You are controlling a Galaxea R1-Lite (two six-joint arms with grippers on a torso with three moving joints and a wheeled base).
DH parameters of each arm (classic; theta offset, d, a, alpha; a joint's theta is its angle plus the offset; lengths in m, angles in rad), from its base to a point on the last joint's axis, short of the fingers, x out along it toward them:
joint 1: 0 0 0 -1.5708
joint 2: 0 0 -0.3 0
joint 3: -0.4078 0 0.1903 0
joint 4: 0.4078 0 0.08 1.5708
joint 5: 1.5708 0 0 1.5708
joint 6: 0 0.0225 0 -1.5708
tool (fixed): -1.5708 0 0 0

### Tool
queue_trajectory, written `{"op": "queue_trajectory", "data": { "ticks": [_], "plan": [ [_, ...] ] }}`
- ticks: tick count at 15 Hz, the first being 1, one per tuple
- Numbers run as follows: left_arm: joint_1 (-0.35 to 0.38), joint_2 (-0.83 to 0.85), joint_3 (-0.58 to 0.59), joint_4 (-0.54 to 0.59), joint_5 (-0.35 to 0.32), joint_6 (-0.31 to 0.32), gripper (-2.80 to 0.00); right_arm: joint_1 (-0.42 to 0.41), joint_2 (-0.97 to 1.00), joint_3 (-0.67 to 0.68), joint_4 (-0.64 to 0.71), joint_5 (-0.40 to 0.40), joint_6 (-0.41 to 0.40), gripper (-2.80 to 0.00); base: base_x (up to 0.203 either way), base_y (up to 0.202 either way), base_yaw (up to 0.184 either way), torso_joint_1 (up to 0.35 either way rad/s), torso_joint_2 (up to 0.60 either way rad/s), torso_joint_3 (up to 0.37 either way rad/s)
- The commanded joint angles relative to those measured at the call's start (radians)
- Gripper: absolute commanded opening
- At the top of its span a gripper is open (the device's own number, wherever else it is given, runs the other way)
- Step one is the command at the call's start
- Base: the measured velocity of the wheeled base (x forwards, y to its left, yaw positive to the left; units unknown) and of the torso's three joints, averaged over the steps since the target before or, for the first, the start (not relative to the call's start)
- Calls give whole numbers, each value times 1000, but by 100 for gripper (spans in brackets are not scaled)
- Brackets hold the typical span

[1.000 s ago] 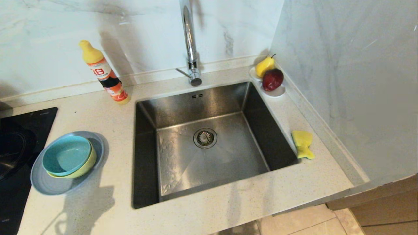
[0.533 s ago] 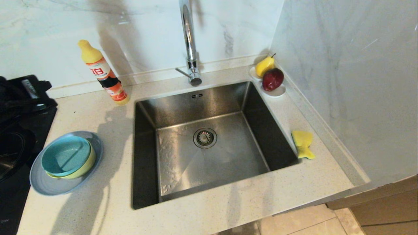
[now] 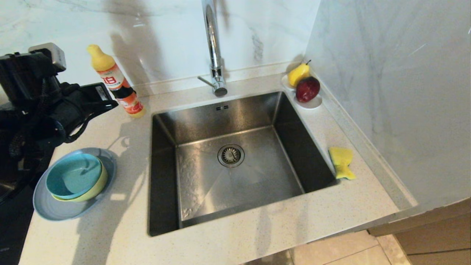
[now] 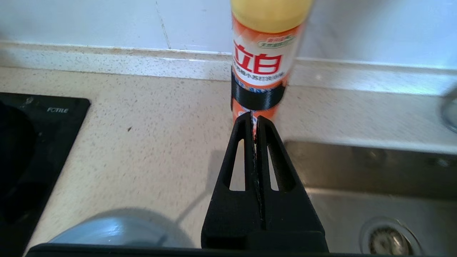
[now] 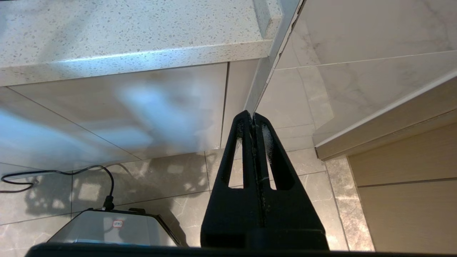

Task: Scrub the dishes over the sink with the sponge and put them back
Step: Grab the dish soap

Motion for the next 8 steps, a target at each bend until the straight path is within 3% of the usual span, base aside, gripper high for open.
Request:
{"op": "queue_trajectory", "data": {
  "ticks": [1, 5, 6, 8],
  "plan": [
    [0, 75, -5, -40, 24, 2, -280, 0, -2, 0, 1, 1, 0, -280, 0, 0, 0, 0, 0, 0],
    [0, 79, -1, -44, 43, 26, -280, 0, -2, 0, 1, 1, 0, -280, 0, 0, 0, 0, 0, 0],
    [-1, 85, -3, -44, 53, 34, 0, 0, -2, 0, 1, 1, 0, -280, 0, 0, 0, 0, 0, 0],
    [0, 91, 6, -44, 62, 38, 0, 0, -2, 0, 1, 1, 0, -280, 0, 0, 0, 0, 0, 0]
  ]
}}
